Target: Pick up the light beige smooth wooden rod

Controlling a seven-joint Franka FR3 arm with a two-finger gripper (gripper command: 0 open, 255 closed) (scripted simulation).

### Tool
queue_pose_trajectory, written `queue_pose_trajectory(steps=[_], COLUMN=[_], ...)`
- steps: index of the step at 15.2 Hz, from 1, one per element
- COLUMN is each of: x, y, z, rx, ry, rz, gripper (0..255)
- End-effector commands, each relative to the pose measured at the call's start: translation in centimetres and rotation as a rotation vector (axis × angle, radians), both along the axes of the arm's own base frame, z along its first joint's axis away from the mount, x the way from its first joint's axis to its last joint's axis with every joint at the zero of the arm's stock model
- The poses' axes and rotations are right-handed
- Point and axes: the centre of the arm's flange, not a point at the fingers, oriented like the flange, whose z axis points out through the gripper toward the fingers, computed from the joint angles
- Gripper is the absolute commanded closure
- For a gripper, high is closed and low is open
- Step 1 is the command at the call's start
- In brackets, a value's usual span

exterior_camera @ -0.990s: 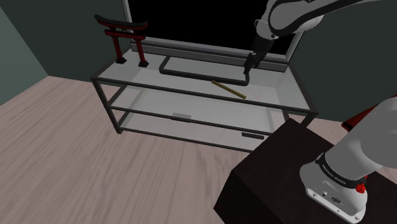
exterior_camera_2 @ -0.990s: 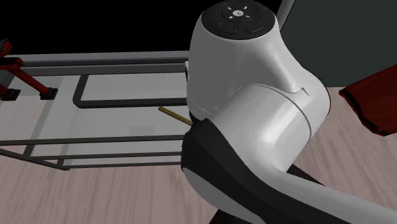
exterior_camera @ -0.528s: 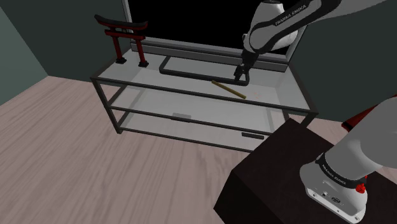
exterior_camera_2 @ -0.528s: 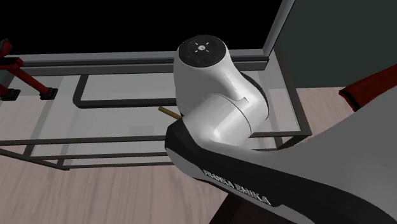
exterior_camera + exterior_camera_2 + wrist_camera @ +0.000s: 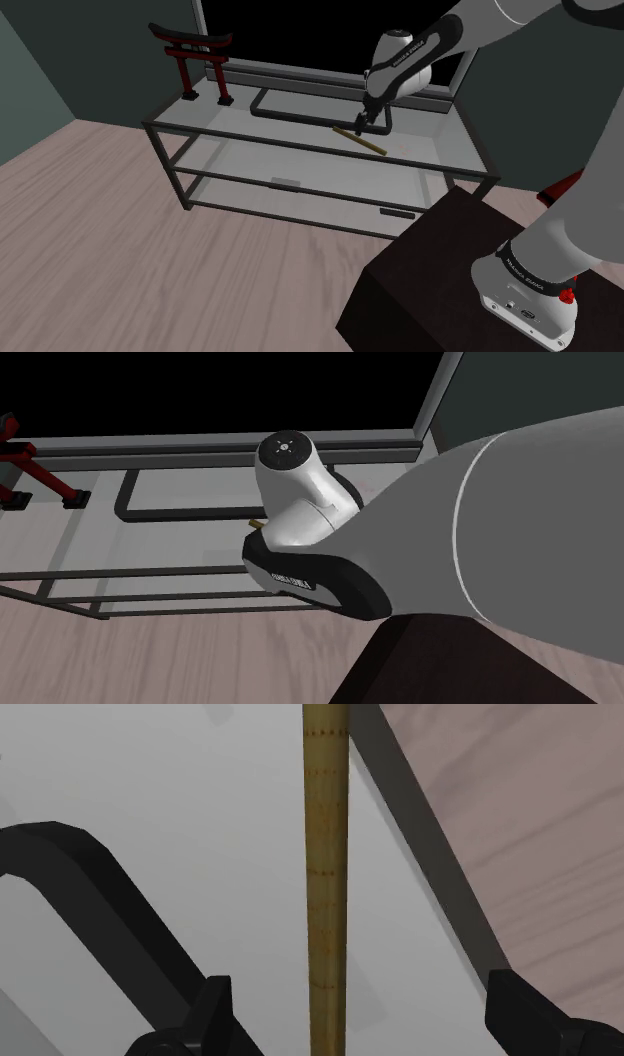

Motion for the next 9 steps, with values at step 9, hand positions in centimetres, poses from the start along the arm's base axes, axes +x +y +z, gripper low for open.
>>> queue_pose_trajectory(steps=[9], x=[2.4], y=[-0.6], z=[-6.4], rx=[-0.015], ry=[-0.003], rz=[0.009], gripper=[0])
